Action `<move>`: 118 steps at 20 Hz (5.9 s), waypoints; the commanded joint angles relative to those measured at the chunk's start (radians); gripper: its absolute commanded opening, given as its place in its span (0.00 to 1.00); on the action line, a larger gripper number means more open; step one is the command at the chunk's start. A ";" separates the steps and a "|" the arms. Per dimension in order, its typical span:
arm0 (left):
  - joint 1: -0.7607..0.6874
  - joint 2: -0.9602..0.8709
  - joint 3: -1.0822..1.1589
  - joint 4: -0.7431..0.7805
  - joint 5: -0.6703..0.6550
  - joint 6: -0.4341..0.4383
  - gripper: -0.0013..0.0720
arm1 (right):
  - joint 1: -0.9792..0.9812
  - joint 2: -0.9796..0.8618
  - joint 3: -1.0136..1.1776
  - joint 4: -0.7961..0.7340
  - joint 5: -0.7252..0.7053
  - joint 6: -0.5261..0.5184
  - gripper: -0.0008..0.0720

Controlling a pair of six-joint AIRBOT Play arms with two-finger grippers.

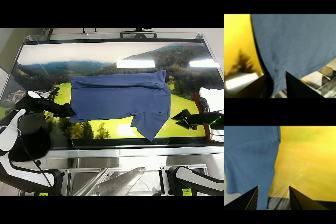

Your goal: Fold the shirts.

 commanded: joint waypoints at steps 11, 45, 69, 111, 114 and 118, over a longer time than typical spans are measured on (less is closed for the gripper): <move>-0.054 -0.007 0.006 -0.031 -0.008 0.010 0.04 | 0.227 -0.102 -0.064 0.131 -0.156 -0.043 0.62; 0.031 -0.247 0.674 -0.118 -0.130 -0.017 0.05 | 0.356 -0.309 0.414 0.584 -0.501 -0.451 0.05; 0.185 -0.274 0.860 -0.135 -0.364 -0.122 0.02 | 0.260 -0.616 0.668 0.263 -0.143 -0.108 0.99; 0.021 -0.053 0.915 -0.434 -0.262 -0.121 0.02 | 1.399 -0.762 1.051 1.632 -1.098 -0.992 0.17; 0.011 -0.053 0.886 -0.434 -0.293 -0.111 0.02 | 1.481 -0.936 1.211 1.903 -0.870 -1.328 0.98; 0.013 -0.053 0.804 -0.435 -0.301 -0.105 0.02 | 1.409 -0.908 1.220 1.571 -0.853 -1.028 0.94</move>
